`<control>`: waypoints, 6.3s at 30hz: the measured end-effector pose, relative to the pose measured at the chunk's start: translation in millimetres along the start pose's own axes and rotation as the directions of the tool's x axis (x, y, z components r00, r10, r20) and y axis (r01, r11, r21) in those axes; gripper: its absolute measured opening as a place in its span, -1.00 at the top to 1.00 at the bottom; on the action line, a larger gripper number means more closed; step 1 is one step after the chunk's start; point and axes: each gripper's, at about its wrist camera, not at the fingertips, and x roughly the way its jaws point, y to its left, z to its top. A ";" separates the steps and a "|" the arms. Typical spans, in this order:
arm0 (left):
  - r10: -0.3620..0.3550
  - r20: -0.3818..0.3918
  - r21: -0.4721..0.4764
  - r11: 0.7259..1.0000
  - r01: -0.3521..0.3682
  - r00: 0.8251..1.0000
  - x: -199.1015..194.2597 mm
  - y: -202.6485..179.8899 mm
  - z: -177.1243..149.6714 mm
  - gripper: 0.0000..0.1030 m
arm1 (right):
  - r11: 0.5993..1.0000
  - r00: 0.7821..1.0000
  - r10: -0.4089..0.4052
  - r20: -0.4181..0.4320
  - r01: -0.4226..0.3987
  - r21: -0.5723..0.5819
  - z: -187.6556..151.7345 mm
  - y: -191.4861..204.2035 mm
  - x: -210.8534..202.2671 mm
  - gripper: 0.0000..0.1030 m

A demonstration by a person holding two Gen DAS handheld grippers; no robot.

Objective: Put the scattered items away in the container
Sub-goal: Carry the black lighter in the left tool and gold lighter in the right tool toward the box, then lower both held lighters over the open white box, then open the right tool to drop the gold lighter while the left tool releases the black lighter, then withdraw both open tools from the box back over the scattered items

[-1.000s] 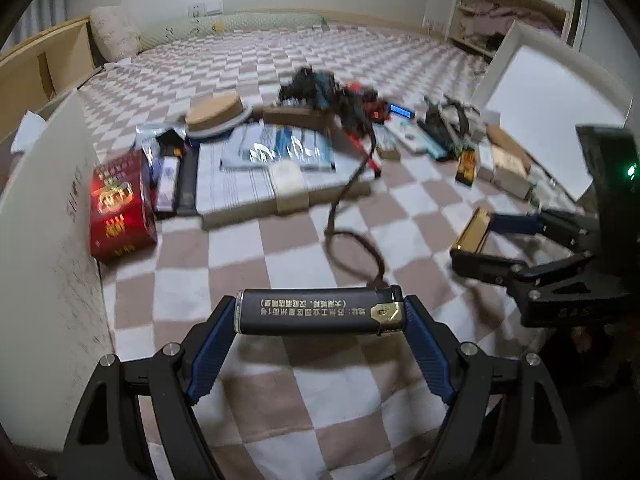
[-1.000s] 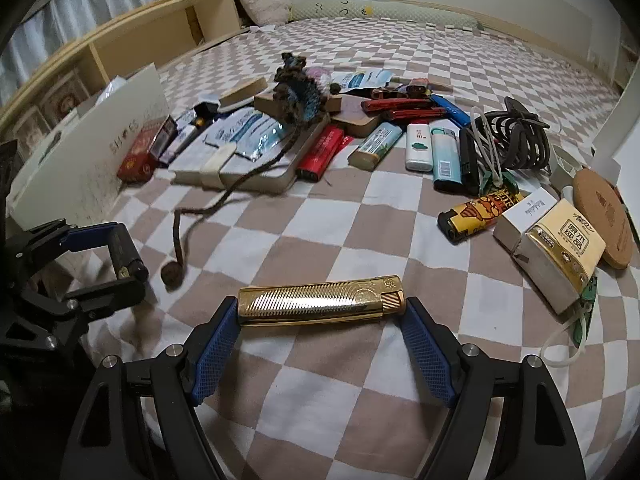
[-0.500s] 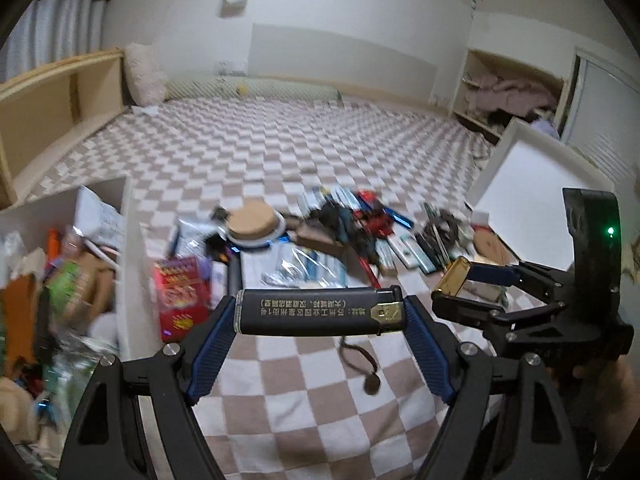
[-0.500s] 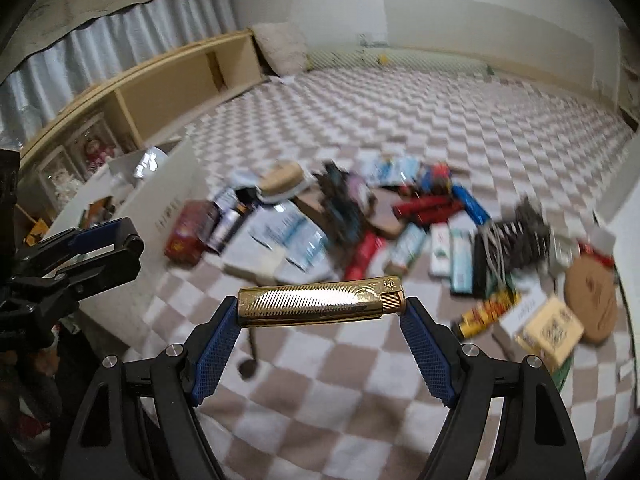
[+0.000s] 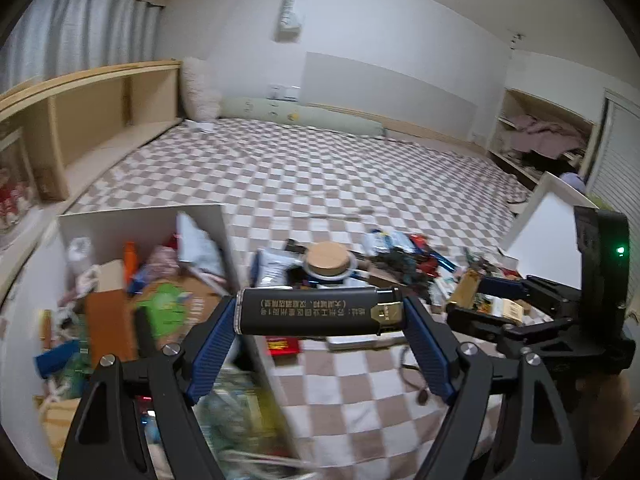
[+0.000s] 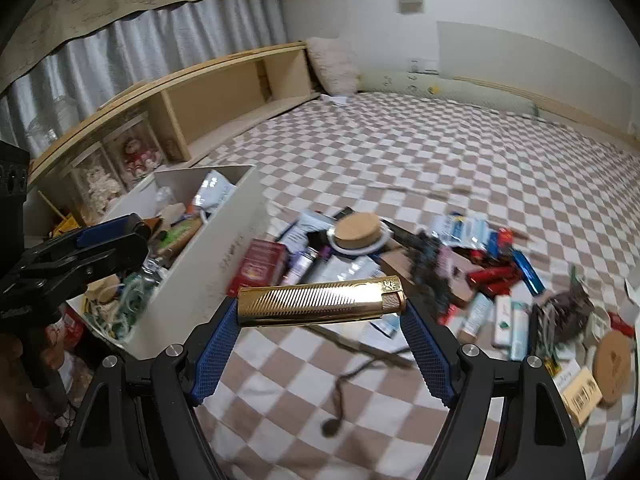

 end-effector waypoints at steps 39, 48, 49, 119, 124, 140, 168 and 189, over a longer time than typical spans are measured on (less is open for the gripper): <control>0.254 0.011 -0.278 0.930 -0.241 0.967 -58.9 174.4 -5.6 -0.59 | 0.907 0.943 0.270 -0.195 -0.317 -0.279 74.3 163.6 108.9 -0.58; 0.246 -0.009 -0.266 0.934 -0.240 0.969 -49.4 180.1 -3.4 -0.59 | 0.913 0.945 0.240 -0.221 -0.297 -0.281 80.5 166.6 138.1 -0.58; 0.246 -0.011 -0.265 0.934 -0.240 0.969 -48.0 180.6 -3.0 -0.59 | 0.915 0.949 0.234 -0.210 -0.288 -0.282 80.1 166.1 138.8 -0.75; 0.307 -0.067 -0.231 0.921 -0.314 0.949 -42.1 146.4 13.8 -1.00 | 0.948 0.973 0.221 -0.063 -0.229 -0.220 75.6 132.5 66.9 -1.00; 0.286 -0.065 -0.208 0.933 -0.293 0.956 -41.0 129.8 13.7 -1.00 | 0.957 0.978 0.205 -0.044 -0.210 -0.202 74.0 123.4 56.4 -1.00; 0.251 -0.048 -0.150 0.955 -0.255 0.967 -45.3 87.3 10.3 -1.00 | 0.975 0.986 0.166 -0.003 -0.164 -0.146 62.8 95.2 25.2 -1.00; 0.075 -0.048 -0.021 0.997 -0.076 0.996 -2.3 -15.2 6.8 -0.99 | 1.000 0.998 0.002 0.062 -0.002 0.005 28.4 -10.1 -33.8 -1.00; -0.041 -0.117 0.117 0.992 0.055 0.992 63.8 -93.8 5.5 -0.80 | 0.987 0.992 -0.121 0.040 0.116 0.110 -16.9 -90.2 -51.7 -1.00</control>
